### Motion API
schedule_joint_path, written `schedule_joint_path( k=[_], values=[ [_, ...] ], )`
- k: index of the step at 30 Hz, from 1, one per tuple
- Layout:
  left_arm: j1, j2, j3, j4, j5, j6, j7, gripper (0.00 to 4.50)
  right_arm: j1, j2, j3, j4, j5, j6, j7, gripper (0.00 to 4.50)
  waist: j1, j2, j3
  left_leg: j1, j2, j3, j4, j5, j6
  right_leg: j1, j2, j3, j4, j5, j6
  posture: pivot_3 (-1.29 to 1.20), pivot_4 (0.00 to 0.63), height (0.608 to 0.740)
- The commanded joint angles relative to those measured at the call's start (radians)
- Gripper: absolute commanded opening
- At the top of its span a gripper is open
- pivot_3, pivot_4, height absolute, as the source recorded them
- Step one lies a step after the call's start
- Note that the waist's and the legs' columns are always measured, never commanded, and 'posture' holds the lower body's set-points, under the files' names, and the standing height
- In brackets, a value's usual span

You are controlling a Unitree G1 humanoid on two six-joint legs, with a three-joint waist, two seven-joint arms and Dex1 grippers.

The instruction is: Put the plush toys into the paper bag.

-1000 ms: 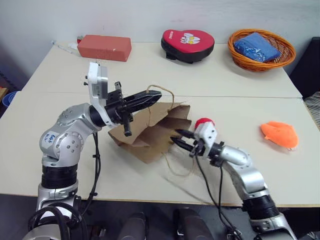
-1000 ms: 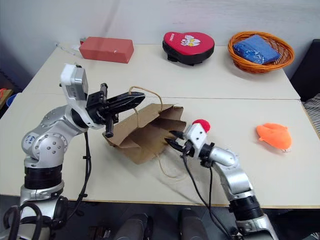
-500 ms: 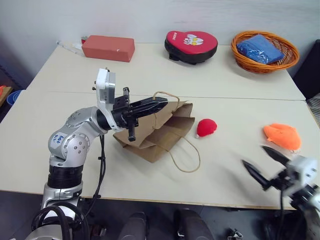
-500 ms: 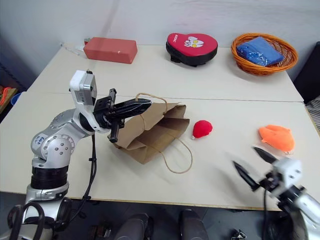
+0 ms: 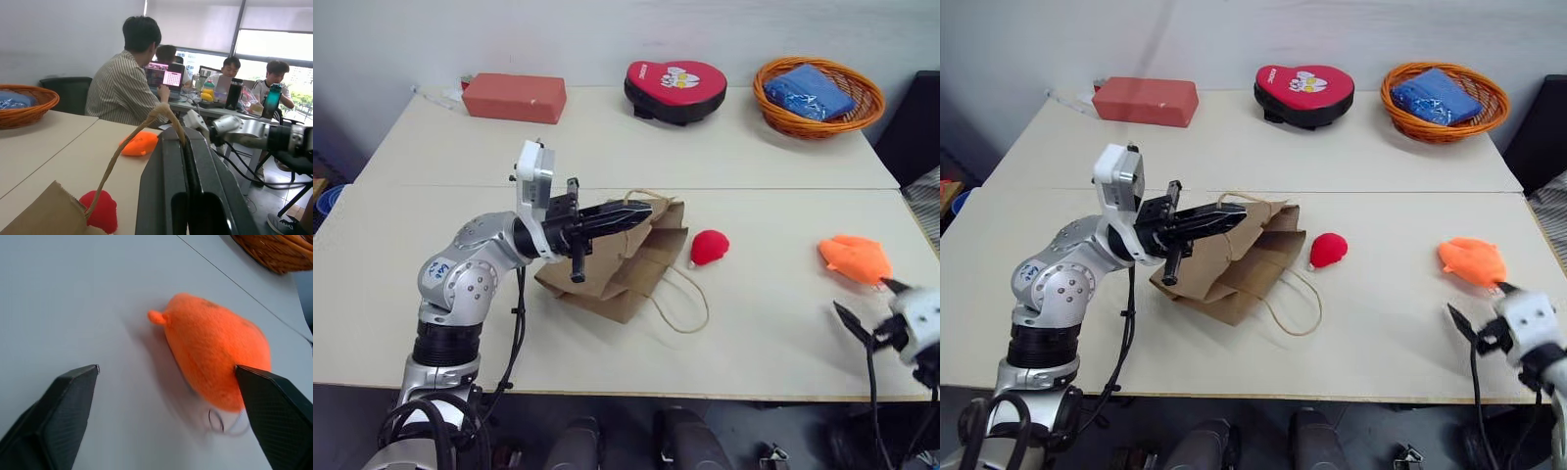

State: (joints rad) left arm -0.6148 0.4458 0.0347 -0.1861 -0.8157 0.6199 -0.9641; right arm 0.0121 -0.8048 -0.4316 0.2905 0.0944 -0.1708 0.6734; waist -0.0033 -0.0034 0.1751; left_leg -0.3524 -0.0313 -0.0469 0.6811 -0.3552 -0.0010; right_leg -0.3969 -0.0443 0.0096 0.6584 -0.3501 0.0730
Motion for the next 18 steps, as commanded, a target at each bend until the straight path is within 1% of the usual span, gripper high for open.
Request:
schedule_joint_path(
  k=[1, 3, 5, 10, 13, 14, 15, 17, 18],
  values=[
    [0.002, 0.001, 0.008, -0.043, -0.001, -0.008, 0.006, 0.00, -0.116, -0.074, 0.072, 0.142, -0.090, -0.007, -0.031, 4.49, 0.004, 0.000, 0.000, 0.000, 0.000, 0.000, 0.000, 0.000, 0.000, 0.000, 0.000, 0.000, 0.000, 0.000, 0.000, 0.00, 0.150, 0.740],
    [0.011, -0.005, 0.012, -0.059, -0.006, -0.007, 0.026, 0.00, -0.252, -0.115, 0.155, 0.281, -0.151, 0.027, -0.028, 4.49, 0.002, 0.000, 0.000, -0.001, 0.000, -0.001, 0.001, 0.000, 0.000, 0.000, -0.001, -0.001, -0.001, 0.000, 0.000, 0.00, 0.150, 0.740],
    [0.021, -0.007, 0.013, -0.075, -0.009, -0.004, 0.040, 0.00, -0.367, -0.136, 0.228, 0.403, -0.202, 0.005, -0.027, 4.49, 0.001, 0.000, 0.000, -0.001, 0.000, 0.000, 0.002, 0.000, 0.000, 0.000, -0.001, -0.001, -0.001, 0.000, 0.000, 0.00, 0.150, 0.740],
    [0.033, 0.003, 0.027, -0.099, -0.017, 0.002, 0.065, 0.00, -0.532, -0.156, 0.318, 0.556, -0.240, -0.015, 0.005, 4.49, -0.001, 0.000, 0.000, -0.001, 0.000, 0.000, 0.001, 0.000, 0.000, 0.000, 0.000, -0.001, -0.001, 0.000, 0.000, 0.00, 0.150, 0.740],
    [0.036, 0.008, 0.028, -0.099, -0.015, 0.000, 0.069, 0.00, -0.599, -0.156, 0.356, 0.645, -0.264, -0.010, 0.003, 3.88, 0.000, 0.000, 0.000, -0.001, 0.000, 0.000, 0.002, 0.000, 0.000, 0.001, -0.001, -0.001, -0.002, 0.000, 0.000, 0.00, 0.150, 0.740],
    [0.035, 0.009, 0.026, -0.099, -0.012, -0.001, 0.069, 0.00, -0.613, -0.158, 0.369, 0.669, -0.273, -0.008, 0.004, 3.53, 0.001, 0.000, 0.000, -0.001, 0.000, 0.000, 0.002, 0.000, 0.000, 0.001, -0.001, -0.001, -0.002, 0.000, 0.000, 0.00, 0.150, 0.740],
    [0.035, 0.010, 0.026, -0.100, -0.012, -0.002, 0.071, 0.00, -0.624, -0.161, 0.381, 0.687, -0.281, -0.005, 0.000, 3.30, 0.001, 0.000, 0.000, -0.001, 0.000, 0.000, 0.002, 0.000, 0.000, 0.001, -0.001, -0.001, -0.002, 0.000, 0.000, 0.00, 0.150, 0.740],
    [0.029, 0.013, 0.029, -0.097, -0.007, -0.007, 0.073, 0.00, -0.642, -0.171, 0.395, 0.699, -0.287, 0.008, 0.010, 2.52, 0.001, 0.000, 0.000, -0.001, 0.000, 0.000, 0.002, 0.000, 0.000, 0.001, -0.001, -0.001, -0.002, 0.000, 0.000, 0.00, 0.150, 0.740],
    [0.027, 0.013, 0.031, -0.095, -0.006, -0.008, 0.073, 0.00, -0.648, -0.176, 0.396, 0.700, -0.285, 0.009, 0.010, 2.31, 0.002, 0.000, 0.000, -0.001, 0.000, 0.000, 0.002, 0.000, 0.000, 0.001, -0.001, -0.001, -0.002, 0.000, 0.000, 0.00, 0.150, 0.740]
  ],
)
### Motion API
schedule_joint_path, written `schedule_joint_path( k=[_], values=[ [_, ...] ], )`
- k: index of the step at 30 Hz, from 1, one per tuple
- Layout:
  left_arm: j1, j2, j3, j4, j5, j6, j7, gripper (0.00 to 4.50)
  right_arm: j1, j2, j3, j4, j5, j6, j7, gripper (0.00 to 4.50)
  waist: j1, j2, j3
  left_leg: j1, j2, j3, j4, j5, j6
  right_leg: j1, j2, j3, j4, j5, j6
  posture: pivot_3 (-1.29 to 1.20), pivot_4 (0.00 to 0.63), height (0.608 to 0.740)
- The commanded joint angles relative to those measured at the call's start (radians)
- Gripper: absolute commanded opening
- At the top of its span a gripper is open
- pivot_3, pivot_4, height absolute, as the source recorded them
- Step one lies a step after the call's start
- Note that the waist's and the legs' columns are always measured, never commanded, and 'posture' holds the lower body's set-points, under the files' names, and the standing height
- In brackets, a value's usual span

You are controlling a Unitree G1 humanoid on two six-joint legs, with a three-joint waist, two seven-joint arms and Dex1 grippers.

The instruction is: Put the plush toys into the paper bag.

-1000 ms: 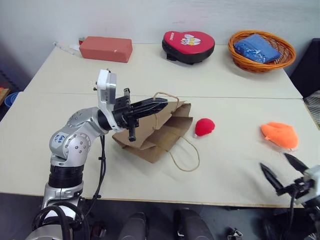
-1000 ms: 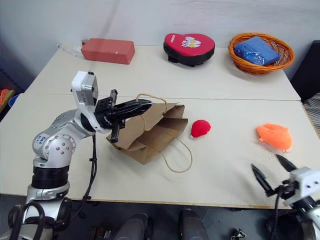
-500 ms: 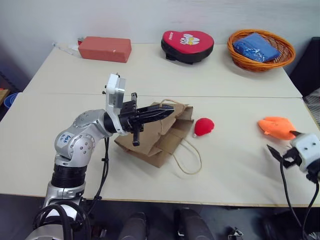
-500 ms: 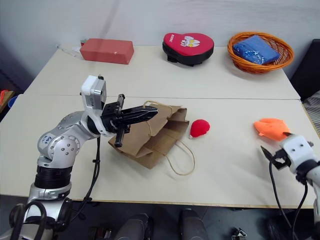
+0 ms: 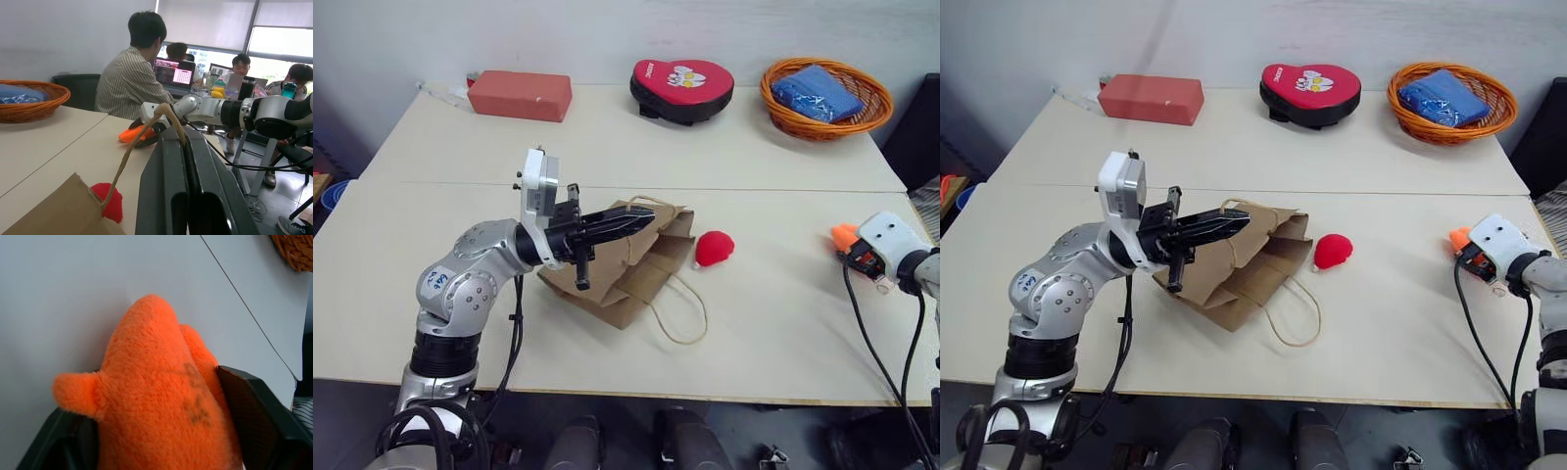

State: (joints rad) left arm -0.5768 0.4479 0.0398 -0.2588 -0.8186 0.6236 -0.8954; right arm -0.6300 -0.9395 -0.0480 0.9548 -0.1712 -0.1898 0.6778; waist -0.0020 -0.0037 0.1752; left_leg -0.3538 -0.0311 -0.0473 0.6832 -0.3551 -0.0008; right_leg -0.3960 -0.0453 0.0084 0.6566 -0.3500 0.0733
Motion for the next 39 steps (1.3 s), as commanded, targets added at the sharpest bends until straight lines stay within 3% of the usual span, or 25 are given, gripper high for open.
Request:
schedule_joint_path(
  k=[1, 2, 5, 8, 11, 15, 29, 39],
  values=[
    [-0.013, 0.013, 0.027, -0.022, -0.003, -0.013, 0.004, 0.00, 0.000, -0.046, -0.002, 0.016, 0.002, 0.016, 0.019, 1.75, 0.001, 0.000, 0.000, 0.000, 0.000, 0.000, 0.000, 0.000, 0.000, 0.000, 0.000, 0.000, 0.000, 0.000, 0.000, 0.00, 0.150, 0.740],
    [-0.013, 0.014, 0.028, -0.021, -0.004, -0.013, 0.003, 0.00, 0.011, -0.051, -0.017, -0.011, 0.026, -0.003, 0.047, 1.70, 0.002, 0.000, 0.000, 0.000, 0.000, 0.000, 0.000, 0.000, 0.000, 0.000, 0.000, 0.000, 0.000, 0.000, 0.000, 0.00, 0.150, 0.740],
    [-0.014, 0.021, 0.032, -0.019, -0.009, -0.012, -0.003, 0.00, 0.073, -0.038, -0.067, -0.164, 0.176, -0.110, 0.232, 0.80, 0.001, 0.000, 0.000, -0.001, 0.000, -0.001, 0.000, 0.000, 0.000, 0.000, 0.000, -0.001, -0.001, 0.000, 0.000, 0.00, 0.150, 0.740],
    [-0.020, 0.027, 0.042, -0.008, -0.025, -0.005, -0.013, 0.00, 0.208, 0.002, -0.101, -0.521, 0.467, -0.169, 0.519, 0.23, -0.007, 0.000, 0.000, -0.001, 0.001, 0.000, -0.001, 0.000, 0.000, 0.000, 0.001, -0.001, -0.001, 0.000, 0.000, 0.00, 0.150, 0.740],
    [-0.036, 0.035, 0.047, 0.015, -0.033, 0.004, -0.033, 0.00, 0.264, 0.020, -0.076, -0.768, 0.564, -0.161, 0.602, 0.19, -0.011, 0.002, 0.001, 0.000, 0.003, 0.000, -0.001, -0.001, -0.002, 0.000, 0.003, -0.001, 0.000, 0.000, 0.000, 0.00, 0.150, 0.740],
    [-0.056, 0.043, 0.048, 0.043, -0.047, 0.022, -0.058, 0.00, 0.221, 0.083, 0.019, -0.917, 0.533, -0.142, 0.602, 0.19, -0.004, 0.001, 0.002, 0.000, 0.003, -0.001, 0.001, -0.001, -0.002, 0.000, 0.002, -0.002, 0.000, 0.000, 0.000, 0.00, 0.150, 0.740],
    [-0.087, 0.050, 0.056, 0.073, -0.097, 0.110, -0.084, 0.00, -0.043, 0.358, 0.309, -0.754, 0.350, -0.372, 0.672, 0.19, -0.003, 0.000, 0.002, -0.002, 0.002, -0.004, 0.000, -0.001, -0.002, -0.002, 0.001, -0.003, -0.002, 0.000, 0.000, 0.00, 0.150, 0.740],
    [-0.108, 0.056, 0.055, 0.084, -0.110, 0.144, -0.113, 0.00, -0.194, 0.517, 0.392, -0.507, 0.152, -0.478, 0.536, 0.19, -0.007, 0.000, 0.002, -0.002, 0.001, -0.004, 0.001, 0.000, -0.002, -0.003, 0.001, -0.003, -0.001, 0.000, 0.000, 0.00, 0.150, 0.740]
  ],
)
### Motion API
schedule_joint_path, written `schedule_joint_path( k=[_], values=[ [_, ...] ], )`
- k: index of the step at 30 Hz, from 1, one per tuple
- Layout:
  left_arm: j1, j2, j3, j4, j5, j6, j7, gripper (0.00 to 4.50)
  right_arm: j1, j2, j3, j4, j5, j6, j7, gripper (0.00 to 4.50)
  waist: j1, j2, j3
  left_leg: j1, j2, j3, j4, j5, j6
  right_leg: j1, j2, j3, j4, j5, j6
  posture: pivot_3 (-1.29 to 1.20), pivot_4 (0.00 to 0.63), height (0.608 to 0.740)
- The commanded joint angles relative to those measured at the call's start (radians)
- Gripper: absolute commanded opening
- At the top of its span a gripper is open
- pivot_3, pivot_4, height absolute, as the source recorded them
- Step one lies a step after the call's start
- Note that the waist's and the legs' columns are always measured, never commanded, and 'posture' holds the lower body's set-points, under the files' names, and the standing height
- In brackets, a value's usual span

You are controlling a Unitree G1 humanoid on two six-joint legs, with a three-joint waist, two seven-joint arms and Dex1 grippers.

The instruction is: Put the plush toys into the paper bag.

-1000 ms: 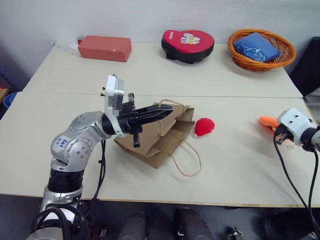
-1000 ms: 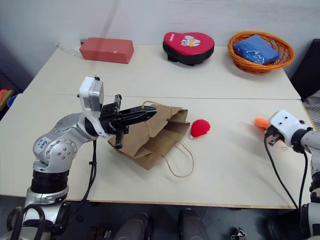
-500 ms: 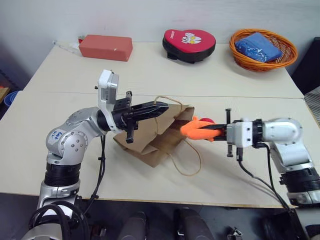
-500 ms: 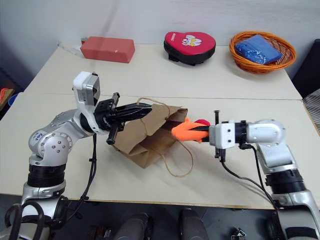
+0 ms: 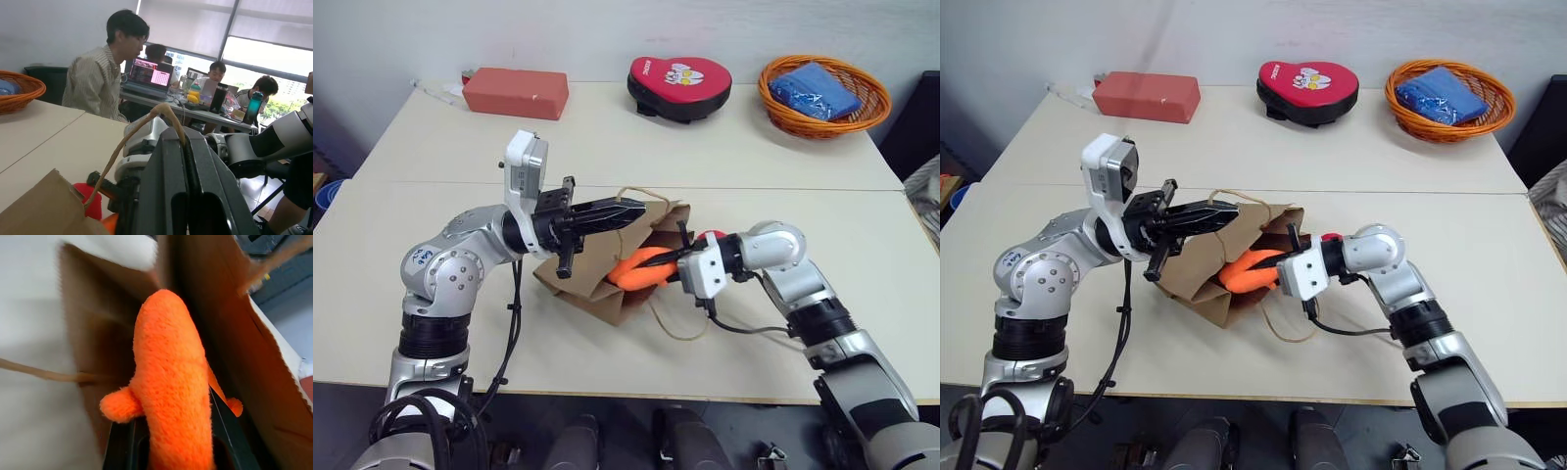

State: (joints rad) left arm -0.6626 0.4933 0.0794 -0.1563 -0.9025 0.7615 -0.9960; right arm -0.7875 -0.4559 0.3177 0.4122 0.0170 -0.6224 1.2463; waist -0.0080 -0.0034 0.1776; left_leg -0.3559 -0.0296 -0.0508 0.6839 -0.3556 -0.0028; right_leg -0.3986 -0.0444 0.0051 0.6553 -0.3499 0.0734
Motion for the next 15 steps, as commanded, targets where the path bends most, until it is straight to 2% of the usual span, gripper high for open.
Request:
schedule_joint_path(
  k=[1, 7, 9, 12, 15],
  values=[
    [-0.027, 0.007, 0.017, -0.020, -0.032, 0.012, -0.014, 0.00, -0.049, 0.049, 0.039, 0.055, -0.052, -0.057, -0.038, 0.19, -0.004, 0.000, 0.000, 0.000, 0.000, 0.000, 0.000, 0.000, 0.000, 0.000, 0.000, 0.000, 0.000, 0.000, 0.000, 0.00, 0.150, 0.740],
    [-0.066, -0.008, 0.041, -0.010, -0.066, 0.028, 0.000, 0.00, -0.100, 0.126, 0.085, 0.184, -0.136, -0.065, -0.107, 0.19, -0.021, 0.000, 0.000, 0.000, 0.000, 0.000, 0.000, 0.000, 0.000, -0.001, 0.000, 0.000, 0.002, 0.000, 0.000, 0.00, 0.150, 0.740],
    [-0.063, -0.007, 0.041, -0.013, -0.066, 0.029, 0.000, 0.00, -0.095, 0.150, 0.069, 0.208, -0.108, 0.009, -0.116, 0.19, -0.023, 0.000, 0.000, 0.000, 0.000, 0.000, 0.000, 0.000, 0.000, -0.001, 0.000, -0.001, 0.002, 0.000, 0.000, 0.00, 0.150, 0.740],
    [-0.044, 0.001, 0.041, -0.028, -0.061, 0.032, -0.002, 0.00, -0.079, 0.139, 0.059, 0.176, -0.074, 0.048, -0.095, 1.17, -0.023, 0.000, 0.000, -0.001, 0.000, 0.000, 0.000, 0.000, -0.001, -0.002, 0.000, -0.001, 0.003, 0.000, 0.000, 0.00, 0.150, 0.740],
    [-0.010, 0.012, 0.043, -0.046, -0.054, 0.028, -0.003, 0.00, -0.031, 0.082, 0.047, 0.051, 0.004, 0.108, -0.019, 2.31, -0.021, 0.000, 0.000, -0.001, 0.000, 0.000, 0.000, 0.000, -0.001, -0.002, 0.000, -0.001, 0.003, 0.000, 0.000, 0.00, 0.150, 0.740]
  ],
)
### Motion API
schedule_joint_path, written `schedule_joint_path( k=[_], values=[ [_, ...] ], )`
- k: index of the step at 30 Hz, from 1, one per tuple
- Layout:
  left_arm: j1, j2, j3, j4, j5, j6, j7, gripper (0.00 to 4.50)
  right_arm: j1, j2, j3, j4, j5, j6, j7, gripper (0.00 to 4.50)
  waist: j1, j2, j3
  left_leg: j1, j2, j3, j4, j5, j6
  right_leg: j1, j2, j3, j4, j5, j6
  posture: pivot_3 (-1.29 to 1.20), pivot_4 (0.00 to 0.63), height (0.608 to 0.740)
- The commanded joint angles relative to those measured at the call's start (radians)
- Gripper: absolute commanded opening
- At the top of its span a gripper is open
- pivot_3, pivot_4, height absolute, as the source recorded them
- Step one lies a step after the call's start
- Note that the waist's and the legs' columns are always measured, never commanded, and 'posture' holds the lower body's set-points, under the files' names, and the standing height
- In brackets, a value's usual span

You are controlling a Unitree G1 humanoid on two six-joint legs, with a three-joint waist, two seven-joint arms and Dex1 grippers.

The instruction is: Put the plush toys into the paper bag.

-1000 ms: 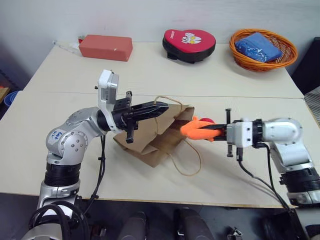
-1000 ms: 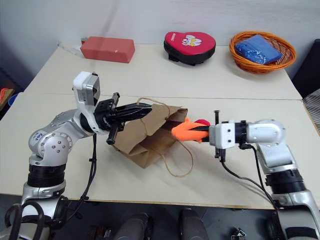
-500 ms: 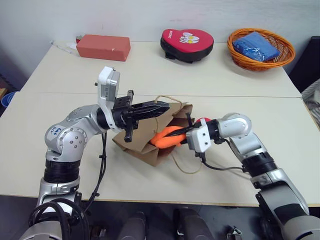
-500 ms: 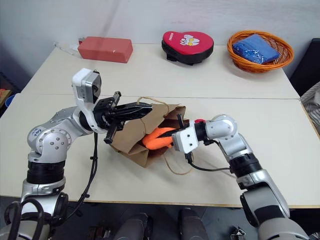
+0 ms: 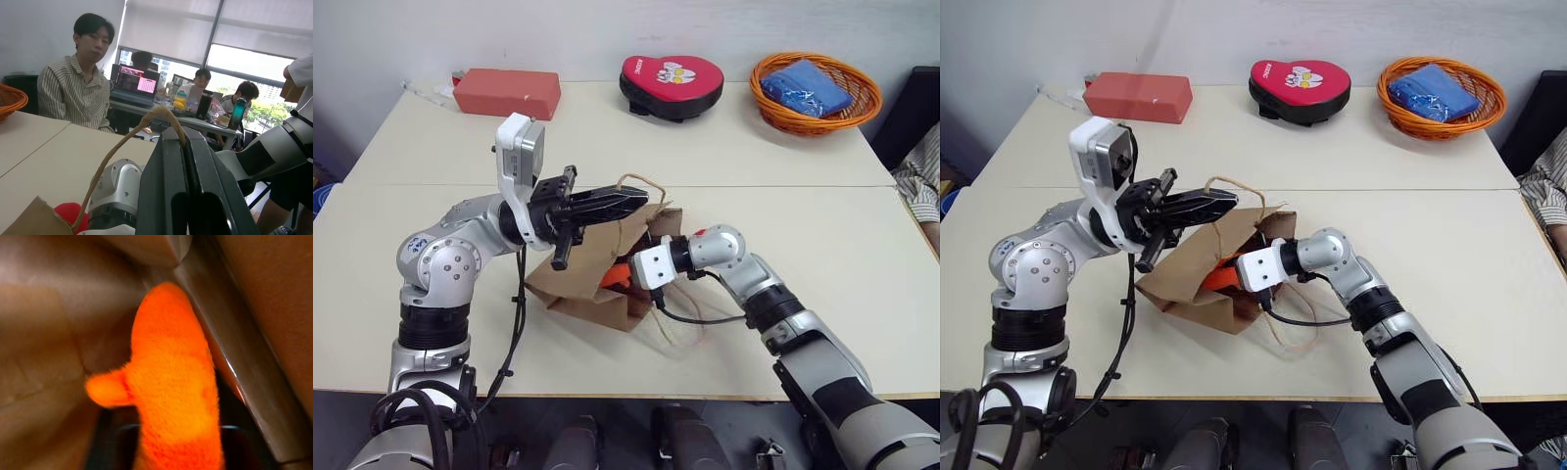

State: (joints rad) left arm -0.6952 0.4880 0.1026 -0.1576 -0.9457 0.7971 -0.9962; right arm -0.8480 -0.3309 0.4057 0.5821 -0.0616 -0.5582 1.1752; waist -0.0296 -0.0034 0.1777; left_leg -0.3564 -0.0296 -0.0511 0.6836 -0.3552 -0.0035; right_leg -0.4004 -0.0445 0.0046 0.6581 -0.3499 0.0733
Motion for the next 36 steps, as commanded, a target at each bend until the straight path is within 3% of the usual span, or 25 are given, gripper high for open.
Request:
schedule_joint_path(
  k=[1, 6, 14, 17, 22, 27, 32, 36],
  values=[
    [0.033, 0.021, 0.018, -0.050, -0.004, -0.011, -0.003, 0.00, 0.044, -0.061, -0.047, -0.158, 0.107, 0.073, 0.069, 2.64, 0.001, 0.000, 0.000, 0.000, 0.000, 0.000, 0.000, 0.000, 0.000, 0.000, 0.000, 0.000, 0.000, 0.000, 0.000, 0.00, 0.150, 0.740],
    [0.073, 0.035, -0.007, -0.072, 0.037, -0.045, -0.020, 0.00, 0.092, -0.145, -0.121, -0.300, 0.212, 0.213, 0.090, 4.42, 0.002, 0.000, 0.000, -0.001, 0.000, 0.000, 0.000, 0.000, 0.000, 0.000, 0.000, 0.000, -0.002, 0.000, 0.000, 0.00, 0.150, 0.740],
    [0.104, 0.019, -0.003, -0.084, 0.054, -0.084, -0.003, 0.00, 0.269, -0.298, -0.320, -0.530, 0.532, 0.492, 0.188, 4.47, 0.010, 0.000, 0.000, -0.001, 0.000, 0.000, -0.001, 0.000, 0.000, 0.000, 0.000, 0.000, -0.003, 0.000, 0.000, 0.00, 0.150, 0.740],
    [0.115, 0.024, 0.002, -0.088, 0.053, -0.091, -0.002, 0.00, 0.353, -0.371, -0.402, -0.585, 0.576, 0.544, 0.180, 4.47, 0.019, 0.000, 0.000, -0.002, 0.000, 0.000, -0.001, 0.000, 0.001, 0.000, -0.001, 0.000, -0.003, 0.000, 0.000, 0.00, 0.150, 0.740],
    [0.121, 0.031, 0.005, -0.090, 0.056, -0.103, -0.004, 0.00, 0.564, -0.435, -0.617, -0.529, 0.553, 0.472, 0.090, 4.47, 0.032, 0.000, 0.000, -0.001, 0.000, 0.000, -0.001, 0.000, 0.001, 0.001, -0.001, 0.000, -0.003, 0.000, 0.000, 0.00, 0.150, 0.740],
    [0.110, 0.053, -0.010, -0.086, 0.084, -0.122, -0.029, 0.00, 0.819, -0.439, -0.794, -0.368, 0.443, 0.241, -0.002, 4.47, 0.053, 0.000, 0.000, -0.001, -0.001, 0.001, -0.001, -0.001, 0.002, 0.002, -0.001, 0.001, -0.005, 0.000, 0.000, 0.00, 0.150, 0.740],
    [0.096, 0.080, -0.027, -0.077, 0.108, -0.126, -0.064, 0.00, 0.910, -0.434, -0.822, -0.276, 0.370, 0.111, -0.087, 4.47, 0.037, 0.000, 0.000, 0.002, -0.001, 0.003, -0.002, -0.001, 0.002, 0.004, 0.000, 0.003, -0.003, 0.000, 0.000, 0.00, 0.150, 0.740],
    [0.088, 0.093, -0.038, -0.062, 0.130, -0.135, -0.081, 0.00, 0.847, -0.425, -0.748, -0.328, 0.340, 0.133, -0.129, 4.47, 0.016, 0.000, 0.000, 0.004, 0.000, 0.003, -0.002, -0.001, 0.001, 0.004, 0.000, 0.004, -0.001, 0.000, 0.000, 0.00, 0.150, 0.740]
  ],
)
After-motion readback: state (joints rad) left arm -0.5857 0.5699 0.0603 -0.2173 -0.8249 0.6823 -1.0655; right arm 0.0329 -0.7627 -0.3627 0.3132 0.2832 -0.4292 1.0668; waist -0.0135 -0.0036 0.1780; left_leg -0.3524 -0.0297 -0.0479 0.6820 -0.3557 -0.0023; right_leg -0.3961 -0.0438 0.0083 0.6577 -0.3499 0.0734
